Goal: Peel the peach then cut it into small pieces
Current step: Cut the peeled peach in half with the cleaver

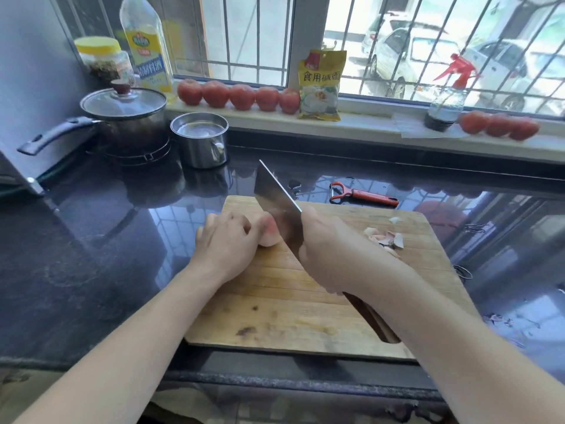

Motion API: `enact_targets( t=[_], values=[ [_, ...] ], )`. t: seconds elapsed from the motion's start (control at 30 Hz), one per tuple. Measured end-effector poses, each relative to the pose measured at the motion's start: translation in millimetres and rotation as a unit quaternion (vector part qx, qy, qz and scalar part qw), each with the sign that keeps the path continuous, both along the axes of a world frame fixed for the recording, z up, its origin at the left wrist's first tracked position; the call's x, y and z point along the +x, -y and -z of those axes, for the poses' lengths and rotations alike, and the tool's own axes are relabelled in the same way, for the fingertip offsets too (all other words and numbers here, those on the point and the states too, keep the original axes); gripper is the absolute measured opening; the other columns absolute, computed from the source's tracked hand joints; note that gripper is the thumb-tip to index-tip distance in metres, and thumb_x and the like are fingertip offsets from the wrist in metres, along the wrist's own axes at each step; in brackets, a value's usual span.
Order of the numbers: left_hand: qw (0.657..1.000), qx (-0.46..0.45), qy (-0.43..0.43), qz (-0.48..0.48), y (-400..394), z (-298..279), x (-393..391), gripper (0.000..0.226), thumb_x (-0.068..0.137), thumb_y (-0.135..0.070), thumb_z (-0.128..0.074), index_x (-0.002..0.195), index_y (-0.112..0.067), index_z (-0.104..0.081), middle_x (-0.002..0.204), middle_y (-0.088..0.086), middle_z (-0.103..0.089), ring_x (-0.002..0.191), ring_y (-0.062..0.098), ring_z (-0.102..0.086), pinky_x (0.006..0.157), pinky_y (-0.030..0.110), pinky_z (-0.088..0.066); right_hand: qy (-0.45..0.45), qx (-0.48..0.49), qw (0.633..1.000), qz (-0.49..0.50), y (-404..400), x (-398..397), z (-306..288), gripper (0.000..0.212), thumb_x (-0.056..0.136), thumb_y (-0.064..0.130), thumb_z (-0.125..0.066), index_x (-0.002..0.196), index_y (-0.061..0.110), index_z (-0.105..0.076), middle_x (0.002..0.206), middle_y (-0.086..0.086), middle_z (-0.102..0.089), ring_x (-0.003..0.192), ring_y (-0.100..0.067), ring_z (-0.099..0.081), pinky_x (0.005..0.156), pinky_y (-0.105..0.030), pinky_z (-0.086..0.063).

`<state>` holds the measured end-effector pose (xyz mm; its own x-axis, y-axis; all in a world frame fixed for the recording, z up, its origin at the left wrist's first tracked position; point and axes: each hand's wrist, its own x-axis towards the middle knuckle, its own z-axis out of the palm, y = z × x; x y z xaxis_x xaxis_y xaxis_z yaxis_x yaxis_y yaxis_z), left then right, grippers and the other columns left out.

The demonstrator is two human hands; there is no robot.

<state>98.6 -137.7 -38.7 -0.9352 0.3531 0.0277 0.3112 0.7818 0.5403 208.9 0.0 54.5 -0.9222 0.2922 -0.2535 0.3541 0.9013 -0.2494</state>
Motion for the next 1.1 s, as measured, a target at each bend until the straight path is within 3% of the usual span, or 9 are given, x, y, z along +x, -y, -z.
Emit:
enact_targets(
  t=[0.07,0.1,0.17,0.33,0.43,0.6,0.77,1.03,1.1],
  values=[
    [0.997,0.059,-0.055,0.006,7,10,-1,0.039,0.101,-0.058,-0.05,0.096,-0.022,-0.065,0.102,-0.002,-0.059,0.116,0.03,-0.049,0.097,0.042,-0.042,-0.01,-0.004,1.0,-0.009,0,-7,3,0.016,0.095,0.011,-0.045,0.101,0.022,-0.036,0.082,-0.003,-0.052,0.062,-0.021,-0.058,0.051,-0.034,-0.05],
    [0.993,0.096,-0.072,0.023,9,14,1,0.036,0.099,-0.053,-0.059,0.117,-0.023,-0.064,0.119,-0.002,-0.059,0.121,0.024,-0.048,0.099,0.037,-0.041,-0.009,-0.007,1.0,-0.008,0,-9,3,0.015,0.095,0.012,-0.045,0.102,0.022,-0.037,0.083,-0.003,-0.051,0.063,-0.021,-0.057,0.052,-0.036,-0.051],
    [0.985,0.13,-0.074,0.081,10,18,2,0.043,0.093,-0.04,-0.072,0.133,-0.029,-0.058,0.133,-0.011,-0.053,0.122,0.012,-0.049,0.099,0.031,-0.044,0.001,-0.011,1.0,-0.005,-1,-12,3,0.019,0.095,0.012,-0.047,0.107,0.023,-0.039,0.086,-0.004,-0.051,0.069,-0.023,-0.06,0.063,-0.044,-0.06],
    [0.984,0.142,-0.068,0.085,-4,15,1,0.047,0.081,-0.021,-0.081,0.124,-0.028,-0.063,0.122,-0.019,-0.049,0.116,0.015,-0.054,0.094,0.036,-0.05,0.006,-0.01,1.0,-0.029,0,-9,-15,0.026,0.097,0.006,-0.046,0.084,0.026,-0.035,0.083,-0.003,-0.054,0.063,-0.023,-0.066,0.056,-0.04,-0.063],
    [0.977,0.174,-0.098,0.077,-9,10,13,0.033,0.087,-0.026,-0.073,0.119,-0.033,-0.065,0.118,-0.024,-0.049,0.113,0.009,-0.054,0.094,0.032,-0.049,0.013,0.009,0.999,-0.03,-5,1,-22,0.019,0.097,0.008,-0.047,0.094,0.025,-0.039,0.087,-0.002,-0.055,0.068,-0.022,-0.066,0.063,-0.042,-0.063],
    [0.956,0.185,-0.206,0.094,-5,-12,24,0.043,0.075,-0.018,-0.088,0.114,-0.024,-0.071,0.116,-0.009,-0.059,0.104,0.01,-0.06,0.086,0.016,-0.041,-0.026,0.09,0.995,-0.04,-14,22,-44,0.017,0.101,0.018,-0.047,0.088,0.021,-0.036,0.091,-0.002,-0.055,0.064,-0.012,-0.05,0.051,-0.03,-0.039],
    [0.971,0.145,-0.124,0.141,-7,19,25,0.027,0.08,-0.027,-0.084,0.1,-0.027,-0.066,0.105,-0.014,-0.06,0.092,0.014,-0.059,0.082,0.038,-0.053,0.05,0.042,0.998,-0.014,-6,15,-9,0.016,0.093,0.01,-0.047,0.092,0.023,-0.038,0.083,-0.004,-0.055,0.056,-0.024,-0.064,0.054,-0.041,-0.06],
    [0.974,0.139,-0.102,0.145,-8,12,32,0.029,0.084,-0.027,-0.083,0.102,-0.026,-0.061,0.113,-0.017,-0.055,0.099,0.006,-0.05,0.086,0.026,-0.045,0.046,0.051,0.997,-0.024,-10,20,-8,0.025,0.094,0.007,-0.048,0.083,0.023,-0.032,0.084,-0.006,-0.052,0.059,-0.022,-0.057,0.045,-0.033,-0.046],
    [0.973,0.145,-0.103,0.147,-7,13,43,0.027,0.086,-0.029,-0.08,0.101,-0.029,-0.058,0.111,-0.018,-0.053,0.097,0.006,-0.048,0.082,0.022,-0.042,0.037,0.064,0.996,-0.045,-12,27,-5,0.021,0.095,0.009,-0.049,0.086,0.02,-0.034,0.085,-0.005,-0.053,0.062,-0.019,-0.049,0.053,-0.032,-0.042]
  ],
)
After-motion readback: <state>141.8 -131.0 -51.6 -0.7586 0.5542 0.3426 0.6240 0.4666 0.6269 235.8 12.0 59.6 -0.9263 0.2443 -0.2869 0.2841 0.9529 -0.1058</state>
